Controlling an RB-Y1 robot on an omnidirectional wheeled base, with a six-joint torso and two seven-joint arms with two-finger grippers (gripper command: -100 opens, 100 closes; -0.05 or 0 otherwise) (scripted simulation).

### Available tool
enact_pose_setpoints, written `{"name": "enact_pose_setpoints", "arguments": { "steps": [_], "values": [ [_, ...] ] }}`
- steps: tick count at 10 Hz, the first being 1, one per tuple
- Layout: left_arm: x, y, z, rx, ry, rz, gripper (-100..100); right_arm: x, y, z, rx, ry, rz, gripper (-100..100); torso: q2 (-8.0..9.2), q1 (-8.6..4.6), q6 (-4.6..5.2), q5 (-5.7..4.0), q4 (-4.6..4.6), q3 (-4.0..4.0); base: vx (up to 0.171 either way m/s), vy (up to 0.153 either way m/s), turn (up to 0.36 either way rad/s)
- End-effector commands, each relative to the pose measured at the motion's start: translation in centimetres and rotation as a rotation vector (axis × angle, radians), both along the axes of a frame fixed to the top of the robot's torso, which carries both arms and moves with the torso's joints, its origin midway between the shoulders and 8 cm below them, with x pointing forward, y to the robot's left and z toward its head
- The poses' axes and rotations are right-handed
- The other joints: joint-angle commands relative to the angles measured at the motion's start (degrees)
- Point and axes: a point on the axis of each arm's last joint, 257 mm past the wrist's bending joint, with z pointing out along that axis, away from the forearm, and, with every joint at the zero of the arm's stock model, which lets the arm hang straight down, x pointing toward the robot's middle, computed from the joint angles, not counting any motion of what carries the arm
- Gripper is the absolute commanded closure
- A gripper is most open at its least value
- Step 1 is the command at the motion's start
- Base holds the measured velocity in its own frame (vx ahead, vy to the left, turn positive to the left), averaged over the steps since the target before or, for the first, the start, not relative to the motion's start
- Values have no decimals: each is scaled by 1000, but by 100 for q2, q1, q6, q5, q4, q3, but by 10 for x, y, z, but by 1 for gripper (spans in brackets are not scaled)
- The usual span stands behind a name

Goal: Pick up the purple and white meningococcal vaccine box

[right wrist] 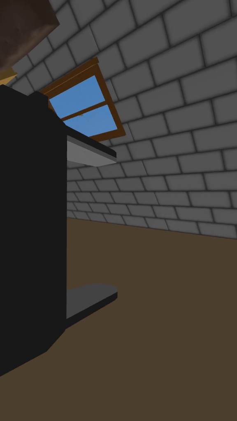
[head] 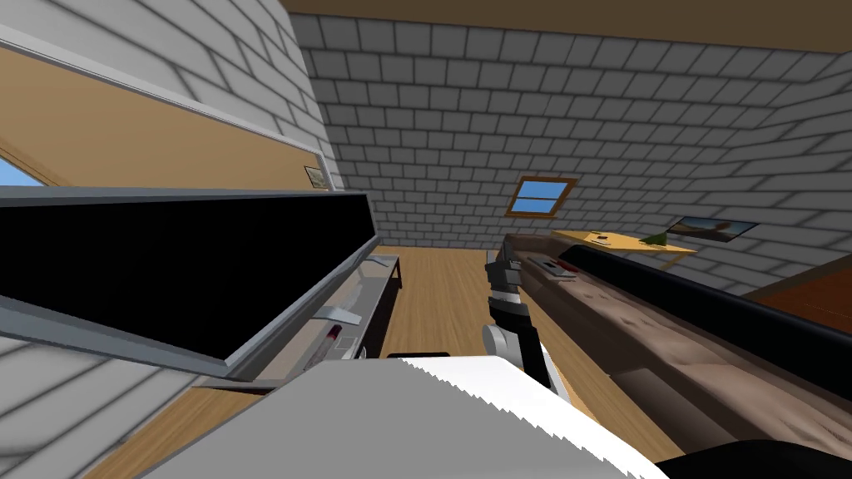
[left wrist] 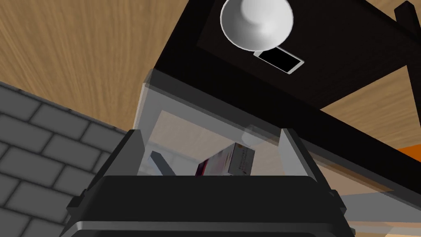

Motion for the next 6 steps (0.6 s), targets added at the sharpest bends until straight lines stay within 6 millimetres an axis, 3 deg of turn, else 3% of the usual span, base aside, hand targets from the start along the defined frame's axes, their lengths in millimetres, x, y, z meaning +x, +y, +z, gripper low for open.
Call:
{"name": "enact_pose_setpoints", "arguments": {
  "steps": [1, 2, 4, 5, 6],
  "values": [
    [-29, 11, -9, 28, 69, -26, -100, 0, 0, 0, 0, 0, 0, 0, 0, 0, 0, 0, 0, 0, 136, -1, -102],
    [-29, 11, -9, 28, 69, -26, -100, 0, 0, 0, 0, 0, 0, 0, 0, 10, 2, 2, 1, 1, 129, 3, -57],
    [-76, 30, -17, 69, 177, -72, -100, 0, 0, 0, 0, 0, 0, 0, -9, 10, 2, 3, -1, -4, 219, -8, -136],
    [-76, 30, -17, 69, 177, -72, -100, 0, 0, 0, 0, 0, 0, 0, -37, 11, 3, 2, -6, -20, 190, 1, -52],
    [-97, 38, -19, 85, 225, -95, -100, 0, 0, 0, 0, 0, 0, 0, -23, 10, 0, 3, -6, -14, 164, 2, -85]
  ]
}}
